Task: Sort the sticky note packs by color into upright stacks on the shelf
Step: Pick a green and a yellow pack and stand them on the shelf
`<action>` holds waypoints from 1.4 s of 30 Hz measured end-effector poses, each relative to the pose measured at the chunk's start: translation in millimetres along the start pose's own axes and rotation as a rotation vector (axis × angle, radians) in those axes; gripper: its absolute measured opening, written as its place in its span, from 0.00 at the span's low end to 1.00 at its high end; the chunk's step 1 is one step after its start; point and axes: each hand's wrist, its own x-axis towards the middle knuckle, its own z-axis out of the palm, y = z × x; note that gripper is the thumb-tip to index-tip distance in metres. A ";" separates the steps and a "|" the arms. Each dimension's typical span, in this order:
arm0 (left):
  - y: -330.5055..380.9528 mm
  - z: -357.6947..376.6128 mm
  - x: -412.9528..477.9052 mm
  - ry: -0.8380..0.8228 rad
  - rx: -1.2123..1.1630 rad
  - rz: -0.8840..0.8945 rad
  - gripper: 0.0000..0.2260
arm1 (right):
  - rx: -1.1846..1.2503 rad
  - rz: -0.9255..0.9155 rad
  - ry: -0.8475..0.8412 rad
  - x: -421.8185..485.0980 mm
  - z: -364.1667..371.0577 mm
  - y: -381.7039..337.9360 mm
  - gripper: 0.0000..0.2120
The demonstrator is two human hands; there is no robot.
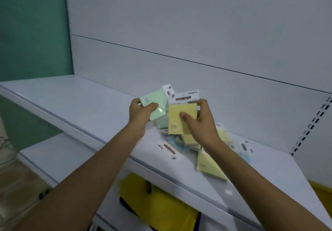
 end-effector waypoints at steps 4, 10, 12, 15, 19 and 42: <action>53.0 -97.2 11.9 0.024 0.009 0.028 0.13 | 0.052 0.027 -0.146 6.1 90.9 -36.8 0.10; 121.1 -272.1 10.9 0.228 -0.012 0.107 0.09 | 0.191 -0.036 -0.328 -9.1 251.7 -99.9 0.15; 138.4 -325.4 2.7 0.317 0.007 0.136 0.06 | 0.218 -0.059 -0.389 -17.0 299.7 -118.3 0.17; 156.9 -393.1 -11.6 0.436 0.064 0.165 0.06 | 0.314 -0.007 -0.500 -26.4 359.4 -139.1 0.13; 170.4 -454.7 -17.7 0.517 0.090 0.146 0.08 | 0.349 -0.006 -0.565 -29.4 416.5 -155.7 0.13; 197.4 -497.1 263.9 0.334 0.210 0.135 0.09 | 0.203 -0.027 -0.353 210.0 593.5 -102.9 0.15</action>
